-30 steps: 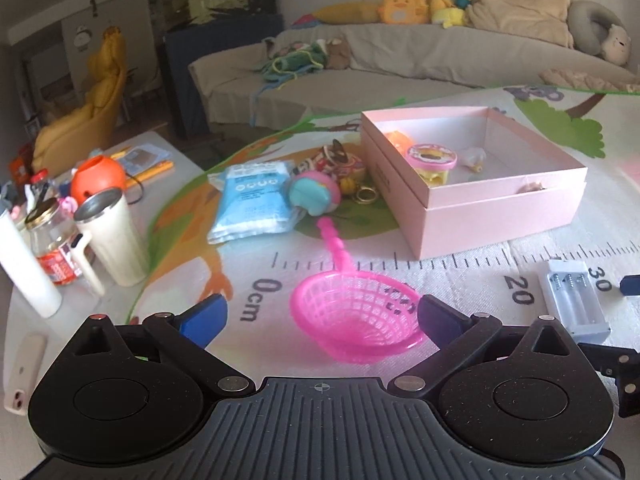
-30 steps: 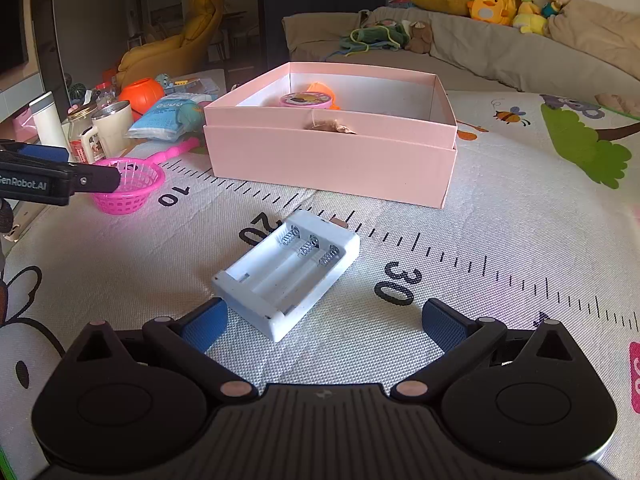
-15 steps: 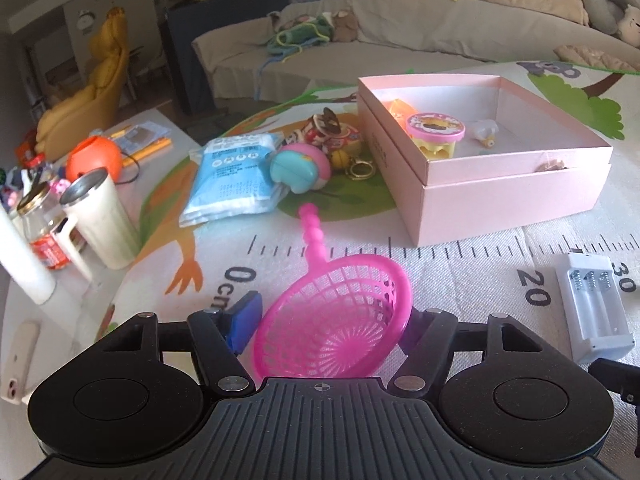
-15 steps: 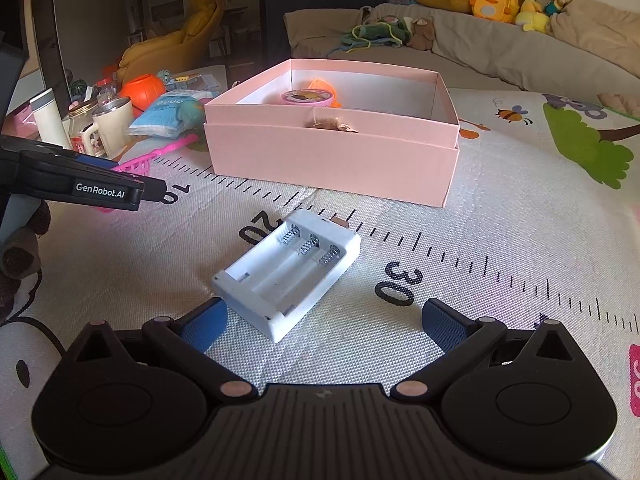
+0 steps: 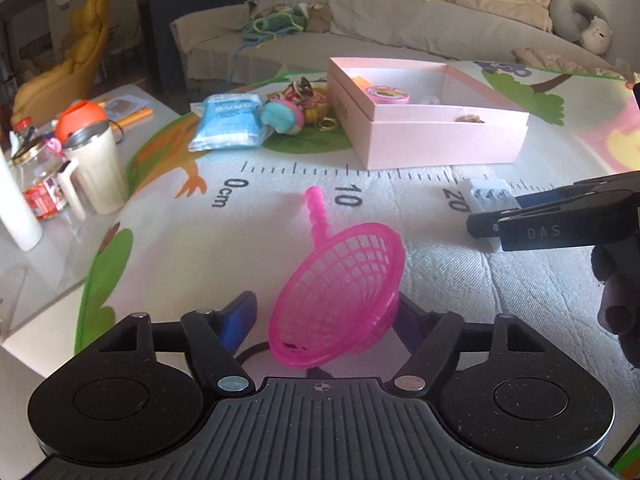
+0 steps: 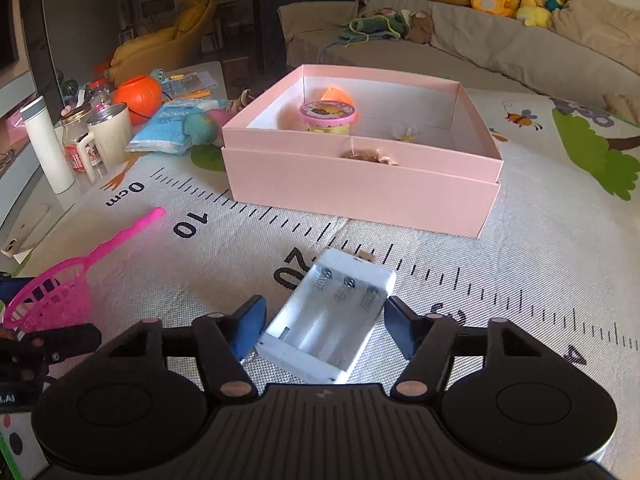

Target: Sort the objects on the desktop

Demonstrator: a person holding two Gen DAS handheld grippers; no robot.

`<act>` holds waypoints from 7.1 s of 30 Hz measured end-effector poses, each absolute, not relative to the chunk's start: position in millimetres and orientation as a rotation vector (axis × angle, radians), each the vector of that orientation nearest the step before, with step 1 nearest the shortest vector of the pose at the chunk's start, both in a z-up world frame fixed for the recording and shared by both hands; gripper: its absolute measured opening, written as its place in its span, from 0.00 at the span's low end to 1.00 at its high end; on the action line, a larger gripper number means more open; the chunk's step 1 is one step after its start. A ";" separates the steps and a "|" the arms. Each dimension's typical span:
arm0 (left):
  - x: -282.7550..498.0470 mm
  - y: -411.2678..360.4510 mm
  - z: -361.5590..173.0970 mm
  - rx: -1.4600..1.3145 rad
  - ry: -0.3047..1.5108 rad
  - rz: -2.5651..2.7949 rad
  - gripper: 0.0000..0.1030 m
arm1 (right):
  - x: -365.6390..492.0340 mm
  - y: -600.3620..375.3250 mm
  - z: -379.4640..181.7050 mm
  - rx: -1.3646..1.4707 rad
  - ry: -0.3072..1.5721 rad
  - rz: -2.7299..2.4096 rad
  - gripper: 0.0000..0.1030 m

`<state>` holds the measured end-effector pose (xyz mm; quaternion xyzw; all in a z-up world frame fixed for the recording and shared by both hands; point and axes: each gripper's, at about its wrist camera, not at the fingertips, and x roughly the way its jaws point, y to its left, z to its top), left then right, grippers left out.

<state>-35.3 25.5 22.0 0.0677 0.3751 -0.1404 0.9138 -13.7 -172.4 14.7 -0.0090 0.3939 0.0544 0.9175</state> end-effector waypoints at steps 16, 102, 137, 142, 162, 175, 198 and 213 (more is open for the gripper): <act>-32.5 33.8 32.7 0.063 0.772 -0.336 0.95 | -54.9 -204.1 31.8 -0.229 0.744 0.111 0.80; -48.1 29.7 35.8 0.138 0.827 -0.361 0.98 | 19.4 -132.0 91.8 -0.177 0.858 0.501 0.99; 8.6 42.9 40.8 -0.048 0.739 -0.200 1.00 | 138.7 -229.4 112.9 0.028 0.855 0.123 0.82; 20.8 54.0 22.3 -0.063 0.773 -0.152 1.00 | 137.5 -218.4 109.5 -0.011 0.845 0.104 0.83; 88.2 82.9 27.0 0.021 0.680 -0.168 1.00 | 295.7 -46.1 49.8 -0.213 0.949 0.173 0.35; 132.7 79.1 20.7 0.086 0.635 -0.545 1.00 | 252.5 -47.4 45.4 -0.207 1.119 0.345 0.32; -36.6 51.0 23.2 0.193 0.756 -0.503 1.00 | -1.0 -124.7 41.2 -0.460 0.877 0.325 0.57; -10.9 75.6 15.9 0.231 0.780 -0.126 1.00 | -38.6 -93.1 47.9 -0.299 0.761 0.561 0.58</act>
